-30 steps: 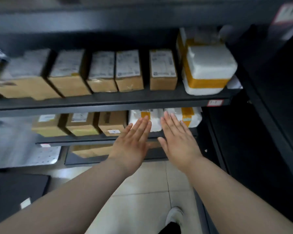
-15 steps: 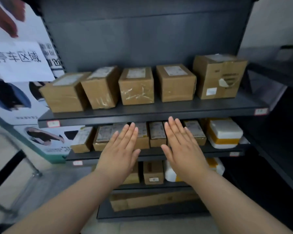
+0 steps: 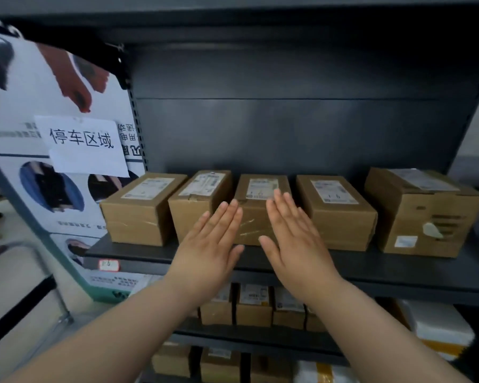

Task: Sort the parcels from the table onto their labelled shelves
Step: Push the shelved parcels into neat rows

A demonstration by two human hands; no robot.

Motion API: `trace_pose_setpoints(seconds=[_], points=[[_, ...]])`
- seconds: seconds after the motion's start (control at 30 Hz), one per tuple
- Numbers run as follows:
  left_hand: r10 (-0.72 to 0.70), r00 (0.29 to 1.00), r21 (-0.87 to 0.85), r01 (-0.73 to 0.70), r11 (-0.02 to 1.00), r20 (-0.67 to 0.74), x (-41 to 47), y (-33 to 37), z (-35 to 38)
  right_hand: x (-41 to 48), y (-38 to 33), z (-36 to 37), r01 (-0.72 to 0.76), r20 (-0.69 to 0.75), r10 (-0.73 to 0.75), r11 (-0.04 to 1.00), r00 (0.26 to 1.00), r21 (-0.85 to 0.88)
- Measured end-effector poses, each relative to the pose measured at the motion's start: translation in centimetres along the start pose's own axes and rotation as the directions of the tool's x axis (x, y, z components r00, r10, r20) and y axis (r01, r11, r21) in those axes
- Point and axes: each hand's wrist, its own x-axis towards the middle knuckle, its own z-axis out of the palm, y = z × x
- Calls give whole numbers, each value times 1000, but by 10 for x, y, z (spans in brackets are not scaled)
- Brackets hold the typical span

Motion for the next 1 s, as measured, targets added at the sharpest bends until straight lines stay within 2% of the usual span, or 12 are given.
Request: trace_pose_setpoints(seconds=[0.13, 0.37, 0.53, 0.8, 0.9, 1.0], points=[[-78, 997, 67, 79, 995, -17, 17, -30, -4, 42, -8, 11, 84, -11, -84, 992, 996, 95], [-223, 975, 91, 222, 971, -1, 1, -90, 4, 89, -52, 39, 170, 69, -186, 966, 980, 196], [-243, 969, 126, 238, 963, 30, -8, -146, 20, 119, -81, 59, 194, 79, -205, 972, 975, 135], [-185, 981, 98, 179, 979, 55, -9, -208, 48, 145, -109, 84, -3, 104, 6, 1000, 995, -25], [-190, 975, 50, 185, 981, 118, -10, -220, 65, 148, -113, 99, -76, 0, 78, 976, 997, -203], [-196, 971, -49, 204, 978, 133, -8, -225, 73, 149, -109, 109, -130, -54, 120, 950, 991, -284]])
